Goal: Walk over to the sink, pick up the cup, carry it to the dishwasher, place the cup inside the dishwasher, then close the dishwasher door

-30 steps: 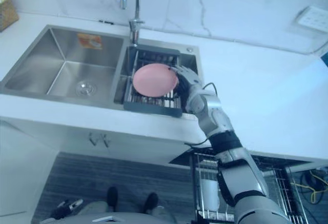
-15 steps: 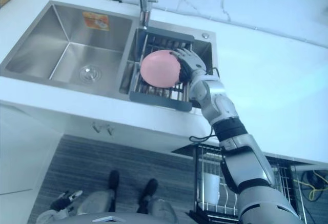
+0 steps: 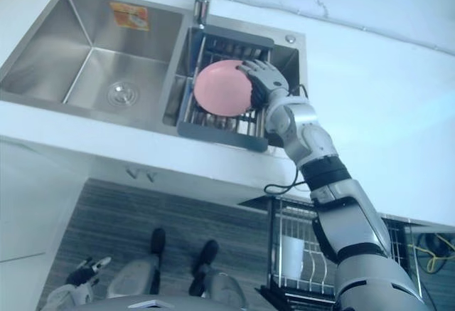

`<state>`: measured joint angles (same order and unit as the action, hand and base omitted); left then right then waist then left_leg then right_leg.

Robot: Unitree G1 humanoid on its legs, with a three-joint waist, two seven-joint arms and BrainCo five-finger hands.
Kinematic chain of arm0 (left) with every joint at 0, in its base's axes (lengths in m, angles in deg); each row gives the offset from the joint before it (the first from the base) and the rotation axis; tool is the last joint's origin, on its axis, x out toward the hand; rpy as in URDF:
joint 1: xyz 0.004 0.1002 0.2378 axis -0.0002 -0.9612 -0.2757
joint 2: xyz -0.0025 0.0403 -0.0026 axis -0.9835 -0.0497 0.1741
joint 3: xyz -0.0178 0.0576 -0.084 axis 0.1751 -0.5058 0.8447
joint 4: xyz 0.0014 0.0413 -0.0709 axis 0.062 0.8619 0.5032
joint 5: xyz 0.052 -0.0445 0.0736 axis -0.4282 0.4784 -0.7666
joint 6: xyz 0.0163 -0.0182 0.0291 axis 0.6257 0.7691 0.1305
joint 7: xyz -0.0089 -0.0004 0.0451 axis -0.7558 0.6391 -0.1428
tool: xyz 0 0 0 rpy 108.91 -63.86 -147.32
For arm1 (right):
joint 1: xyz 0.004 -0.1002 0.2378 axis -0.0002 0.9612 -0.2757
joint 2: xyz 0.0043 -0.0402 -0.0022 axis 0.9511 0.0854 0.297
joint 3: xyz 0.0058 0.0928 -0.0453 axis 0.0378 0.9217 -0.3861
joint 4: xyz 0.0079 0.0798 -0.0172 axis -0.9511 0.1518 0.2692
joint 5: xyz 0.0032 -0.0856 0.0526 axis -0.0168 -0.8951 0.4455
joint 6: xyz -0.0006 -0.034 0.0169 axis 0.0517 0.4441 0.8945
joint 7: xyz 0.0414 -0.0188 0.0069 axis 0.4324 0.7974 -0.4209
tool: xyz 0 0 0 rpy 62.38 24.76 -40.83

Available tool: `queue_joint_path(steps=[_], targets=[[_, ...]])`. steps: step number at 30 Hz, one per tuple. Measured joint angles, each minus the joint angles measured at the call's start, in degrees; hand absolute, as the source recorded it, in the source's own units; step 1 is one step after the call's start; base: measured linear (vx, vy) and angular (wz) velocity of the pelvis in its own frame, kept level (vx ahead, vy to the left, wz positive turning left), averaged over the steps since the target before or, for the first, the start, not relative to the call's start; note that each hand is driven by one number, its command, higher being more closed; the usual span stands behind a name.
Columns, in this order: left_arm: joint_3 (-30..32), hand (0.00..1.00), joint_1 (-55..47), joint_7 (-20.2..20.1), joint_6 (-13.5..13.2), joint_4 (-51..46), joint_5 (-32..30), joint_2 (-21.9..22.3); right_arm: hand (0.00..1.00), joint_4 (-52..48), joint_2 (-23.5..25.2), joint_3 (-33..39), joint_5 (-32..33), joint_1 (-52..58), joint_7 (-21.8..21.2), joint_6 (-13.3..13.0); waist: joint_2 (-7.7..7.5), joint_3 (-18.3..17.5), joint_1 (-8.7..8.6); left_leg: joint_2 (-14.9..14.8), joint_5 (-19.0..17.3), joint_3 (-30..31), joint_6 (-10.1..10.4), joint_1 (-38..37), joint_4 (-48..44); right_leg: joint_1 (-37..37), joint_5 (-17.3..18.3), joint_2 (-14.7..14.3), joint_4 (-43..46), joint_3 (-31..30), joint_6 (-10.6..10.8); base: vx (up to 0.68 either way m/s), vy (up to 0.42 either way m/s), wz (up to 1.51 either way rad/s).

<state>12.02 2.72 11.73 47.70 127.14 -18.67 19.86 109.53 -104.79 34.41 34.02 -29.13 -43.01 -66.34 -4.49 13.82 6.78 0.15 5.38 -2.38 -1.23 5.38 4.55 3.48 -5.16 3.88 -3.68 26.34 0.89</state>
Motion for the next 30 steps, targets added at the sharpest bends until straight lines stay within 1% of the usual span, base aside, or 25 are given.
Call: queue_joint_path(steps=[3, 6, 10, 16, 24, 28, 30], targets=[[0.00, 0.00, 0.19, -0.01, -0.11, -0.03, 0.01, 0.00, 0.00, -0.22, -0.05, 0.01, 0.00, -1.00, -1.36, -0.03, 0.02, 0.01, -0.28, -0.12, -0.04, -0.47, 0.07, -0.03, 0.00, 0.07, 0.00, -0.06, 0.00, -0.27, 0.00, 0.02, 0.038, -0.04], [0.00, 0.00, 0.19, -0.02, -0.11, 0.00, 0.01, 0.00, 0.00, -0.32, -0.31, 0.00, 0.00, -0.99, -1.69, -0.07, 0.05, 0.03, -0.35, -0.17, -0.05, -0.70, 0.08, -0.06, 0.01, 0.12, -0.02, -0.08, 0.01, -0.41, -0.02, 0.02, 0.040, -0.03], [0.02, 0.00, 0.17, 0.01, -0.11, 0.05, 0.02, -0.01, 0.00, -3.53, -1.52, 0.02, 0.01, -0.78, -3.59, -0.17, 0.12, 0.07, -0.49, -0.25, -0.13, -1.04, 0.17, -0.23, 0.00, 0.15, -0.03, -0.12, 0.07, -0.73, -0.04, 0.03, 0.048, -0.04], [0.01, 0.00, 0.19, 0.02, -0.10, 0.07, 0.01, 0.00, 0.00, -5.01, -1.52, 0.03, 0.01, 0.39, -4.11, -1.30, 0.16, 0.06, -0.58, -0.35, -0.29, -1.69, 0.20, -0.55, 0.01, 0.15, -0.03, -0.17, 0.22, -1.33, -0.05, 0.02, 0.043, -0.05], [-0.20, 0.00, 0.18, 0.01, -0.10, 0.07, 0.02, 0.00, 0.00, -6.74, -0.87, 0.03, -0.11, 5.21, -5.48, -1.58, 0.29, 0.00, -0.52, -0.34, -0.20, -1.73, 0.30, -0.74, 0.02, 0.13, 0.03, -0.15, 0.54, -1.38, -0.08, 0.03, 0.049, -0.01], [-0.19, 0.00, 0.19, -0.01, -0.10, 0.40, 0.05, 0.00, 0.00, -6.74, -0.88, -0.06, -2.20, 5.93, -5.50, -1.53, 0.43, 0.04, -0.51, -0.39, -0.64, -1.54, 0.71, -0.48, 0.34, 0.34, 0.01, -0.15, 0.57, -1.36, -0.10, 0.00, 0.043, 0.01], [-0.19, 0.00, 0.20, 0.00, -0.10, 0.95, 0.06, 0.00, 0.00, -6.74, -0.86, -0.38, -2.21, 6.02, -5.49, -1.51, 0.45, 0.04, -0.52, -0.41, -0.64, -1.53, 0.72, -0.39, 0.34, 0.47, 0.00, -0.15, 0.57, -1.39, -0.12, 0.03, 0.042, -0.01]])
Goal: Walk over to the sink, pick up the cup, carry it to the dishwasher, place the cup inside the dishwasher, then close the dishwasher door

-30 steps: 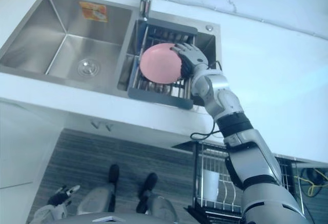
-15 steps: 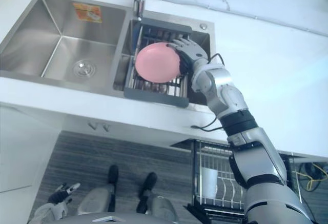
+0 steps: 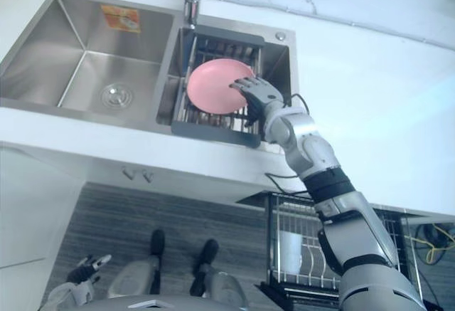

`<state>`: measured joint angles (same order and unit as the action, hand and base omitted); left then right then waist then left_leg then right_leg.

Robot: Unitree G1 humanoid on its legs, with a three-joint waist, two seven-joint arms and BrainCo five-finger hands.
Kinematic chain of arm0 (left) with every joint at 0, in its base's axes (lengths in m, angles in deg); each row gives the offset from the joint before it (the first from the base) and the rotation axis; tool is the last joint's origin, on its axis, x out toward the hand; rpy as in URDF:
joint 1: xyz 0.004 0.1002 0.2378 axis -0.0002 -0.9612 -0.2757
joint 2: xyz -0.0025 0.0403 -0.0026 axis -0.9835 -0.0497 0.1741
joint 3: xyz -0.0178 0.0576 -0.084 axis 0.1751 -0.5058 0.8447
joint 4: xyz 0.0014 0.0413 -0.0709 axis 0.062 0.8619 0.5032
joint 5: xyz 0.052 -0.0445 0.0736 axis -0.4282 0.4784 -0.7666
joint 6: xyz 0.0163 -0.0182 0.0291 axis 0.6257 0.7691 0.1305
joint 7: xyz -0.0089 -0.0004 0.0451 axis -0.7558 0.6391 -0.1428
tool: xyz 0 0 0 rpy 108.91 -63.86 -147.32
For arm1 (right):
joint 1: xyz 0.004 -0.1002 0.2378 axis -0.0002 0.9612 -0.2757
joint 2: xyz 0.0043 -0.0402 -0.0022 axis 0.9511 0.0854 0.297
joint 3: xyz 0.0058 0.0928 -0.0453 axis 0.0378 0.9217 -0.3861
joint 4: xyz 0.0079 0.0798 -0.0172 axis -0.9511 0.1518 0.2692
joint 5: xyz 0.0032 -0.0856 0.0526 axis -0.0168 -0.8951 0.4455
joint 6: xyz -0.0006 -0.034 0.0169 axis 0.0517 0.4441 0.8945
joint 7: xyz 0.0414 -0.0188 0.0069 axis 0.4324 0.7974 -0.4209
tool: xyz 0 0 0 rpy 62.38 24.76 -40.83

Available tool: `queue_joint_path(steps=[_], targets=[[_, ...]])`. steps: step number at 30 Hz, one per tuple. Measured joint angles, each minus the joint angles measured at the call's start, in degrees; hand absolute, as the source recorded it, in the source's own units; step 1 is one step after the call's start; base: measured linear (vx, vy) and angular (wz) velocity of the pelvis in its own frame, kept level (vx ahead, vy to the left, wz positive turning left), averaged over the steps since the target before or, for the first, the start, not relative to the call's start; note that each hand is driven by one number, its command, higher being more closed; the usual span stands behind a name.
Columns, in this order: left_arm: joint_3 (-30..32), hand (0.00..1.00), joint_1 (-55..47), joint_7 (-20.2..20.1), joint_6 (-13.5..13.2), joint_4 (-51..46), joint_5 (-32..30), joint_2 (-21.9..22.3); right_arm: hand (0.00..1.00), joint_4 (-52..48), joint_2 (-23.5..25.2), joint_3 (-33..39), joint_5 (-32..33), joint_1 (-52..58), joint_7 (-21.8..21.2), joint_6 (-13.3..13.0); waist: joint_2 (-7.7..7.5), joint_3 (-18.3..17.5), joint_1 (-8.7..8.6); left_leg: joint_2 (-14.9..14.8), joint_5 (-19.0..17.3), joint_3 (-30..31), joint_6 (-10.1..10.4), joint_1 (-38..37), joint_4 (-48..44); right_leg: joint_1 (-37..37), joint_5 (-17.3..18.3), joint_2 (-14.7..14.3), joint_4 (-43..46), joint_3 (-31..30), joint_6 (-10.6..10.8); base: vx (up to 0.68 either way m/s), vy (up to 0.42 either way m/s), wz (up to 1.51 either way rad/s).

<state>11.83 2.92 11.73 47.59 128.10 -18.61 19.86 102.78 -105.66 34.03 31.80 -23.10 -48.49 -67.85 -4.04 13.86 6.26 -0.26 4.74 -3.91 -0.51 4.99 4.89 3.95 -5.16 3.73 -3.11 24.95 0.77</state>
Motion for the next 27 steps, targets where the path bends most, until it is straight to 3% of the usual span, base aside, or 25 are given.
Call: queue_joint_path(steps=[13, 27], targets=[[-0.34, 0.00, 0.86, 0.06, -0.01, 0.18, 1.16, 0.00, 0.00, 0.01, 0.33, -0.01, -0.03, -0.07, 4.44, 0.18, 0.05, -0.02, 0.31, 0.11, 0.50, 0.80, -0.36, 0.95, -0.33, 0.31, 0.00, -0.08, -0.62, 0.65, -0.02, 0.01, 0.012, 0.03], [-0.90, 0.00, 2.11, -0.06, -0.01, 0.18, 1.25, 0.00, 0.00, 0.61, 2.32, -2.27, -0.04, -0.61, 4.42, 0.56, 0.82, 0.05, 1.29, 0.15, 1.22, 1.91, -0.31, 2.81, -0.34, 1.91, -0.15, -0.10, -0.41, 1.38, -0.23, 0.02, 0.043, 0.03]])
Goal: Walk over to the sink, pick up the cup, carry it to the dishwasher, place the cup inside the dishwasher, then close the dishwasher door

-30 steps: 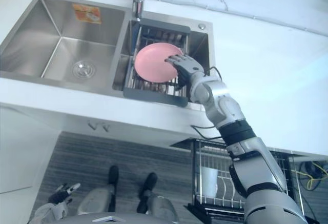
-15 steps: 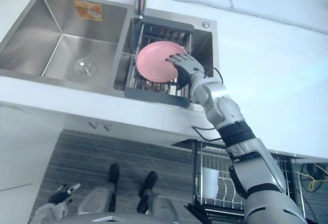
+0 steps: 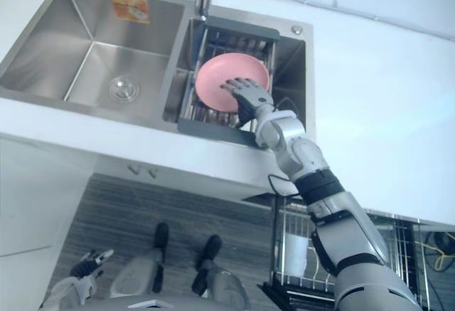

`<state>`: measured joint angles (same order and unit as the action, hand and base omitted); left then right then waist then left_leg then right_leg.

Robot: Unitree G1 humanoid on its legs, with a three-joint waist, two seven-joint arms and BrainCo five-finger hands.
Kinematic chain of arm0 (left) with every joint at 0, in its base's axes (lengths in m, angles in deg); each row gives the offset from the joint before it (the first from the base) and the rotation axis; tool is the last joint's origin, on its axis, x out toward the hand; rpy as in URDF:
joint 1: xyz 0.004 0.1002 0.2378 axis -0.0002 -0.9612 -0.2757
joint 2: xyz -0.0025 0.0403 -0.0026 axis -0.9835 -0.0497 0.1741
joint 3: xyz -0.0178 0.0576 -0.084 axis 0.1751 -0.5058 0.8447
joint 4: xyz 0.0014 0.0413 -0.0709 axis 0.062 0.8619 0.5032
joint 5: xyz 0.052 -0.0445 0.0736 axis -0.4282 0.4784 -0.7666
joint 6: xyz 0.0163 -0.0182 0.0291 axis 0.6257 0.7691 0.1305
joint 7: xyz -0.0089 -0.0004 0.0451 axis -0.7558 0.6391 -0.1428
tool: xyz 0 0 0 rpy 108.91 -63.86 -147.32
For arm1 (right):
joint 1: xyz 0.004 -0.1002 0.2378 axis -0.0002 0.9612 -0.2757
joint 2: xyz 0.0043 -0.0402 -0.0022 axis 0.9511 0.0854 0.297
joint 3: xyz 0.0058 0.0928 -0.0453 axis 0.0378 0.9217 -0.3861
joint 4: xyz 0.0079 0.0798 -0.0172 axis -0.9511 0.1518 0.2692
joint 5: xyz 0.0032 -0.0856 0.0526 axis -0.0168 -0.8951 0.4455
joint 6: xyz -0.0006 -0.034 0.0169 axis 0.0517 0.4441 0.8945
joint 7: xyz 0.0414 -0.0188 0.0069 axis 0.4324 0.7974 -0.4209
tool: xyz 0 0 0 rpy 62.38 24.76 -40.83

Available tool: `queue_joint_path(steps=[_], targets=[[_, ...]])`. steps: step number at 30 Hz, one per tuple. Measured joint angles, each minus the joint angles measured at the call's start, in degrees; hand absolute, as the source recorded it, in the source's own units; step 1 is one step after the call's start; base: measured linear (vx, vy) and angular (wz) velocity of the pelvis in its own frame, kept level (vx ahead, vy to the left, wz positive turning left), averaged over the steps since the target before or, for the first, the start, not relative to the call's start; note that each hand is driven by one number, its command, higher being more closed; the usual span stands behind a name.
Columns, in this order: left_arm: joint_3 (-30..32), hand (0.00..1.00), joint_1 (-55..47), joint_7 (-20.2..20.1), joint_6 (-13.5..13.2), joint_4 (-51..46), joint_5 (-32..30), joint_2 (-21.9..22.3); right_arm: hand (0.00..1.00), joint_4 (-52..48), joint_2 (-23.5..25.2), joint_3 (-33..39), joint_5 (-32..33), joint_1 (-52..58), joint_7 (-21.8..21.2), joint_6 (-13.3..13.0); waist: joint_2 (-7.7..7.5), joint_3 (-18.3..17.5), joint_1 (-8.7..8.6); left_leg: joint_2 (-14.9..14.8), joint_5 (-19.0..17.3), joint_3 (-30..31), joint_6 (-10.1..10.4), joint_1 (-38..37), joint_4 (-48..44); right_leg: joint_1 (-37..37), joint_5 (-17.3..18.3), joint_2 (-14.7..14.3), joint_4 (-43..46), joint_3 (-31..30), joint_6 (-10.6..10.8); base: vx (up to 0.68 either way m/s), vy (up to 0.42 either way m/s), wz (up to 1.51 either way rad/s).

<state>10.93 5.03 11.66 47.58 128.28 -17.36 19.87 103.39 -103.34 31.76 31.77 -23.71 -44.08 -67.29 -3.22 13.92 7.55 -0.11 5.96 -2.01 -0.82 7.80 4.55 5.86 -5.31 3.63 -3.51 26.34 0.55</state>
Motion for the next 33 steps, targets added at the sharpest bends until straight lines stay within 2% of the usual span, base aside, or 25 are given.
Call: queue_joint_path(steps=[6, 14, 17, 18, 28, 33], targets=[[-0.08, 0.00, 0.29, 0.00, -0.07, 0.00, 1.07, 0.00, 0.00, 1.87, 0.09, -1.95, -0.16, -1.93, 0.04, 0.79, 0.04, 0.03, 0.20, -0.01, 0.10, 0.29, 0.07, 0.37, 0.03, 0.23, -0.03, 0.01, 0.09, 0.32, -0.05, 0.01, 0.034, 0.03], [-0.12, 0.00, 0.72, -0.02, -0.06, 0.00, 2.17, 0.00, 0.00, 4.17, 0.12, -3.21, -4.43, -4.06, 0.00, 1.23, 0.13, 0.10, 0.14, -0.09, 0.51, 0.28, 0.04, 1.45, 0.01, 1.35, -0.16, 0.02, 0.26, 0.37, -0.23, 0.03, 0.030, 0.00], [-0.53, 0.00, 1.50, -0.01, -0.05, 0.11, 2.17, -0.01, 0.00, 5.91, 0.14, -4.21, -4.46, -5.51, -0.11, 2.24, 0.18, 0.16, 0.36, -0.13, 0.55, 0.28, 0.07, 1.53, 0.01, 1.35, -0.16, -0.03, 0.24, 0.50, -0.23, 0.04, 0.035, 0.02], [-0.87, 0.00, 1.59, -0.01, -0.05, 0.11, 2.17, -0.01, 1.00, 6.30, 0.15, -4.29, -4.51, -5.88, -0.14, 2.35, 0.24, 0.23, 0.37, -0.13, 0.55, 0.28, 0.07, 1.55, 0.02, 1.35, -0.16, -0.01, 0.24, 0.51, -0.23, 0.03, 0.035, 0.02], [-1.17, 0.00, 2.67, 0.00, -0.04, 1.13, 2.17, -0.01, 1.00, 6.20, 0.16, -4.36, -9.06, -7.01, 0.22, 3.46, 0.52, 1.09, 0.35, -0.25, 0.27, 0.29, 0.44, 1.65, 0.33, 1.41, -0.22, -0.05, 0.25, 0.64, -0.32, 0.02, 0.027, 0.00], [-1.17, 0.00, 2.73, 0.04, -0.05, 1.16, 2.16, -0.01, 1.00, 6.20, 0.20, -4.41, -10.84, -6.87, 3.12, 3.47, 0.47, 1.11, 0.30, -0.31, 0.26, 0.26, 0.46, 1.65, 0.34, 1.41, -0.24, -0.08, 0.24, 0.63, -0.35, 0.04, 0.031, 0.00]])
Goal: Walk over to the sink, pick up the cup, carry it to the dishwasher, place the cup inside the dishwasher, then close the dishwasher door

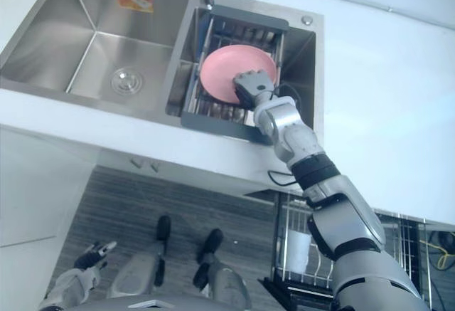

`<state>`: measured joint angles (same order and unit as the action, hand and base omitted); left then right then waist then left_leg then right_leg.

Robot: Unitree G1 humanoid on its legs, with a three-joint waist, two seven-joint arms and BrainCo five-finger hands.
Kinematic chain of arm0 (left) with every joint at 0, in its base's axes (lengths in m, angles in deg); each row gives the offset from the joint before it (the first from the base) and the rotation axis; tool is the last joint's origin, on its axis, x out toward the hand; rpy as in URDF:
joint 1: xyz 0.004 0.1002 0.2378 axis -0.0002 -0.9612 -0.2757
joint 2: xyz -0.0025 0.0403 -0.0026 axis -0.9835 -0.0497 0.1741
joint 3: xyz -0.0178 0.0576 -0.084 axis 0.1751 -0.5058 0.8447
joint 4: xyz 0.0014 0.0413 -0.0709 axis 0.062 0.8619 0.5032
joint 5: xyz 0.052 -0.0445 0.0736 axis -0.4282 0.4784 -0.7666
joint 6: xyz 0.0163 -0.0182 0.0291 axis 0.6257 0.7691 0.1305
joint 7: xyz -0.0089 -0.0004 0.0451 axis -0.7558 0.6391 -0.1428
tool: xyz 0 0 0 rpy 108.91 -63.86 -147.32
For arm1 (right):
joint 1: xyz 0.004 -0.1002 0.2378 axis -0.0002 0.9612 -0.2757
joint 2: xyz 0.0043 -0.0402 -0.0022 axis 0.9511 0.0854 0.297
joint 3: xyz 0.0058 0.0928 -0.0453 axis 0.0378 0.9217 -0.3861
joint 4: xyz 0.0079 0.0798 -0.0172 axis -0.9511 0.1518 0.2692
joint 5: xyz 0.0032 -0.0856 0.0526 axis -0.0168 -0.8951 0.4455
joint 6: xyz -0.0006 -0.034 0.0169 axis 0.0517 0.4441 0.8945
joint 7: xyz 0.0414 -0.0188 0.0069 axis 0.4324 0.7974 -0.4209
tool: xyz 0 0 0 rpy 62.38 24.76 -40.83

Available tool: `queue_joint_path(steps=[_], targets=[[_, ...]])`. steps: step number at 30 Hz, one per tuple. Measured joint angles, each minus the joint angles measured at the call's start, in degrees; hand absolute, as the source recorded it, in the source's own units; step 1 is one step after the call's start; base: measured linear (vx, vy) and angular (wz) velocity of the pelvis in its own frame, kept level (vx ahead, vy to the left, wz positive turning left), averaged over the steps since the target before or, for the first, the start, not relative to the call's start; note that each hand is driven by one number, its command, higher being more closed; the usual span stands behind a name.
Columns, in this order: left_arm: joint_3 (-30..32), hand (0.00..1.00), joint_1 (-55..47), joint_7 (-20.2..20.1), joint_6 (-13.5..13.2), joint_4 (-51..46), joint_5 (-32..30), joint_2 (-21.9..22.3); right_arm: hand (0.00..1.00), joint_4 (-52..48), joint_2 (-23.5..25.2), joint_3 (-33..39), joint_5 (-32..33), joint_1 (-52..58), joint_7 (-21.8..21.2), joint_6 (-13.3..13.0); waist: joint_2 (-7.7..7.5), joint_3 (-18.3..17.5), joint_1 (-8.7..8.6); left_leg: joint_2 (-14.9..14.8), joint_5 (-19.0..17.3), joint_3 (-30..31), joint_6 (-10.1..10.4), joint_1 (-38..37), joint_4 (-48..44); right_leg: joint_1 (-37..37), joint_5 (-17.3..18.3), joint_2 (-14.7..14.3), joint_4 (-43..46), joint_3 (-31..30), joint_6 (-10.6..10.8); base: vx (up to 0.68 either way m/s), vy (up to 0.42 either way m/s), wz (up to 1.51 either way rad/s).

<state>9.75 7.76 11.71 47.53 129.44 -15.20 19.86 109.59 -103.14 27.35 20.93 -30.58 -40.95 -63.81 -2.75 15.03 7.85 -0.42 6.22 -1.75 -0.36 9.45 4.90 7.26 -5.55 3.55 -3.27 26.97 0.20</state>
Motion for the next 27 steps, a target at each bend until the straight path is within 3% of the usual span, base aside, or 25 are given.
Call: queue_joint_path(steps=[5, 7, 14, 27], targets=[[0.02, 0.00, 0.00, 0.07, -0.02, 0.09, -0.02, 0.00, 1.00, -0.37, 0.01, 0.99, 0.87, 1.11, 4.45, 0.37, -0.12, -0.01, -0.12, -0.03, 0.05, -0.06, -0.07, -0.05, 0.00, -0.05, -0.02, -0.02, 0.00, -0.03, -0.02, 0.02, 0.012, 0.00], [0.04, 0.00, -0.06, 0.07, -0.13, 0.10, -0.03, 0.00, 1.00, -1.79, 0.38, 4.41, 2.30, 3.65, 8.74, 1.11, -0.15, 0.00, -0.11, -0.03, 0.24, -0.12, -0.36, -0.06, 0.00, -0.07, -0.03, -0.02, 0.00, -0.05, -0.03, 0.00, 0.000, 0.00], [0.21, 0.00, -1.00, 0.09, -0.95, 0.11, -0.04, 0.01, 1.00, -12.60, 2.20, 13.83, 7.79, 7.64, 14.63, 0.66, -0.27, -0.05, -1.83, -0.20, 0.27, -1.26, -0.39, -0.75, -0.01, -0.26, -0.15, -0.10, 0.00, -1.31, -0.13, 0.01, 0.009, -0.08], [2.30, 0.00, -3.89, -0.04, -1.30, 1.07, -0.14, 0.09, 1.00, -18.30, 2.31, 17.14, 11.63, 12.89, 15.26, -1.70, -2.19, -1.28, -3.39, -0.74, -0.37, -2.69, -0.08, -3.03, 0.02, -1.84, -0.21, -0.65, -0.21, -2.88, -0.22, 0.03, 0.036, -0.07]])
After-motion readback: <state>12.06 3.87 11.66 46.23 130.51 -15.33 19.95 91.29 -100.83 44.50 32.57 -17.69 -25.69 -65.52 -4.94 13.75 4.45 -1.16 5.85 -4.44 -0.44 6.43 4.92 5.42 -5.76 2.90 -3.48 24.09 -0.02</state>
